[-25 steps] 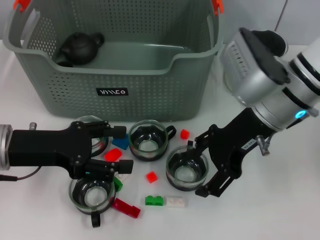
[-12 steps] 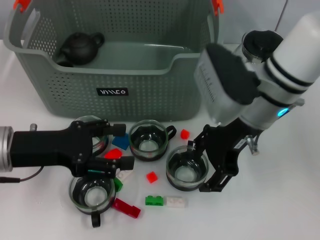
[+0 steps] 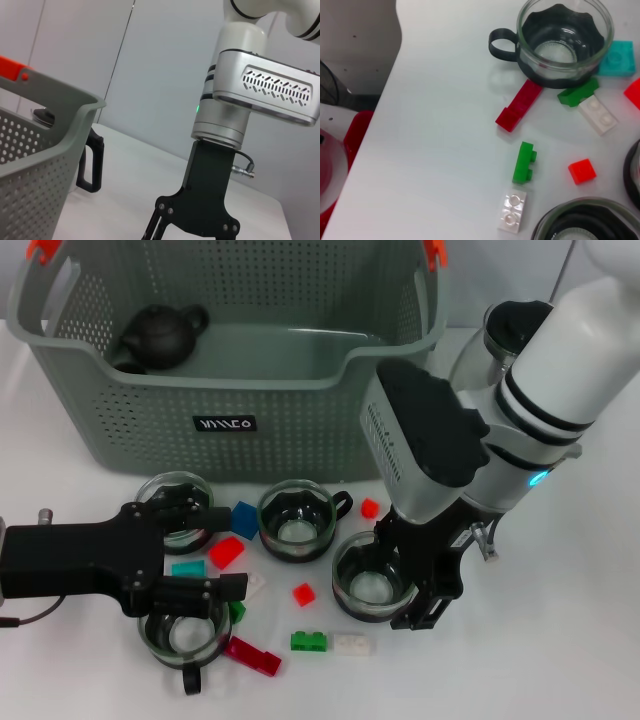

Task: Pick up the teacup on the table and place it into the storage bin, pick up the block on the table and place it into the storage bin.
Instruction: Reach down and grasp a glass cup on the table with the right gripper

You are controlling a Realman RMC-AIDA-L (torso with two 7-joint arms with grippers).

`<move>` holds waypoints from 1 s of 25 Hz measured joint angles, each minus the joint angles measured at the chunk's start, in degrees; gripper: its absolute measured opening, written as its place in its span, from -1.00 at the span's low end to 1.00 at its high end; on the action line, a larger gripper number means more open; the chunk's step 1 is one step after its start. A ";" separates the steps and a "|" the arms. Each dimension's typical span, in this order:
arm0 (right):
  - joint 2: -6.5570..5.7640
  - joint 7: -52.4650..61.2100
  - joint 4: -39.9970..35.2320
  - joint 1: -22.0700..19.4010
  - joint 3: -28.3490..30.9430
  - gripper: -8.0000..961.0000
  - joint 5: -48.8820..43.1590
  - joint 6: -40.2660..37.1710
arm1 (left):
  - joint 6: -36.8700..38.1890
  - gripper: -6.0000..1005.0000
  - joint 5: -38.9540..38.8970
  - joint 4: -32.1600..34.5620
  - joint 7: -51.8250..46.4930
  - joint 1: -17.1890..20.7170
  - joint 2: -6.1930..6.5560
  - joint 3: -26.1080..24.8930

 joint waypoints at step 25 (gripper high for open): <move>0.24 3.96 0.67 -0.72 -15.08 0.65 2.41 9.86 | -1.13 0.84 -0.30 0.12 0.09 0.02 -0.40 -0.17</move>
